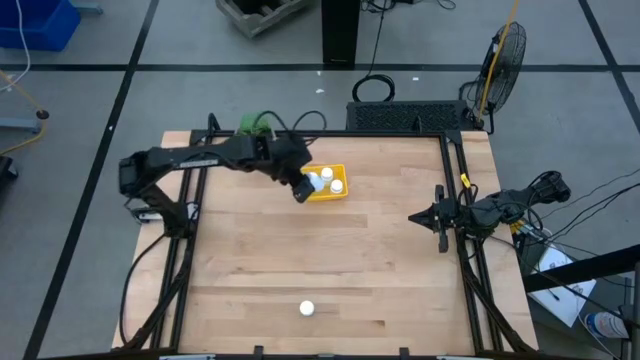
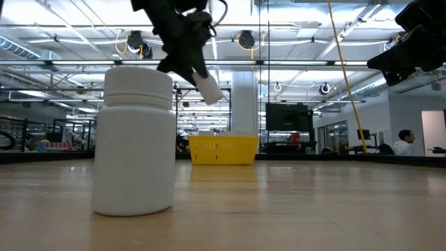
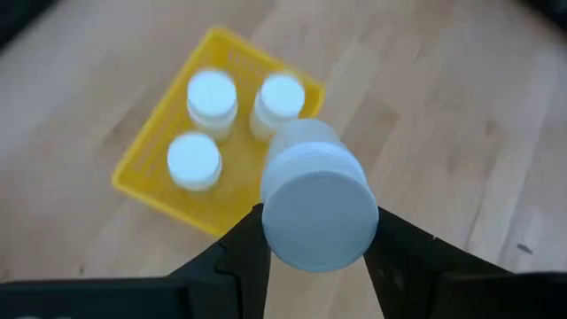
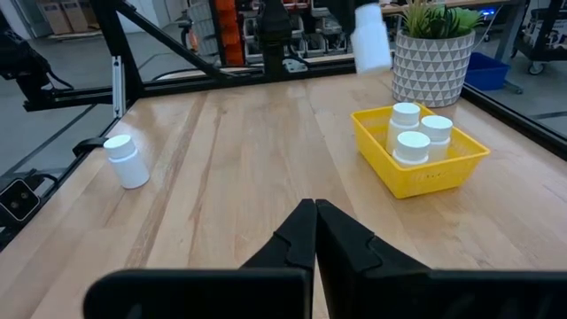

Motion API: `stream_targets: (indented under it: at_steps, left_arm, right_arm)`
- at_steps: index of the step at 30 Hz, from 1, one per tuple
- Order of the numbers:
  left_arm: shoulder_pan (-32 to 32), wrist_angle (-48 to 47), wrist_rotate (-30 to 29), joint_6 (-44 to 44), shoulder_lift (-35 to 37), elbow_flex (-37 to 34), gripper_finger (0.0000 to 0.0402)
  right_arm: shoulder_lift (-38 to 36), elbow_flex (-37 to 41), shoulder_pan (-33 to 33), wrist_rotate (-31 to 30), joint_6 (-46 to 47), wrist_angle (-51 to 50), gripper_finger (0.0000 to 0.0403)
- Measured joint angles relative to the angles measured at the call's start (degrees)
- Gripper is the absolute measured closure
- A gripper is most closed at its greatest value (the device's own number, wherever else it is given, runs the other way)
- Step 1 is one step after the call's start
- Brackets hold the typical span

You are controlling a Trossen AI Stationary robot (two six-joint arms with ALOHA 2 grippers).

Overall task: Pick and place pill bottles into a basket
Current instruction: Put the top white pill bottle into the yellow basket

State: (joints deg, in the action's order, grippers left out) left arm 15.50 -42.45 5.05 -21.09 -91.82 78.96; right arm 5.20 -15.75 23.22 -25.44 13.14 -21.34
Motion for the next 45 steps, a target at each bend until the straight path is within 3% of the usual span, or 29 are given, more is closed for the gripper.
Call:
stream_targets:
  at_steps: [6, 14, 22, 32, 37, 45]
  left_arm:
    - [0.6, -5.8, 1.3, 4.9, -9.4, 8.5, 0.0228]
    - [0.7, -8.0, -0.7, 7.5, -17.3, 14.3, 0.0243]
    - [1.5, -8.1, -3.3, 9.1, -17.8, 14.1, 0.0226]
    - [3.5, -7.5, -2.0, 10.2, -17.9, 14.0, 0.0243]
    - [2.8, -8.1, -2.1, 9.6, -19.5, 14.0, 0.0221]
    - [1.8, -7.8, -2.1, 11.1, -22.0, 14.0, 0.0243]
  right_arm:
    - [0.0, 0.0, 0.0, 0.1, -0.1, 0.0, 0.0403]
    - [0.0, 0.0, 0.0, 0.1, -0.4, 0.0, 0.0403]
    - [0.0, 0.0, 0.0, 0.1, -0.4, 0.0, 0.0403]
    - [0.0, 0.0, 0.0, 0.1, -0.4, 0.0, 0.0403]
    - [0.0, 0.0, 0.0, 0.1, -0.4, 0.0, 0.0403]
    - [0.0, 0.0, 0.0, 0.1, -0.4, 0.0, 0.0403]
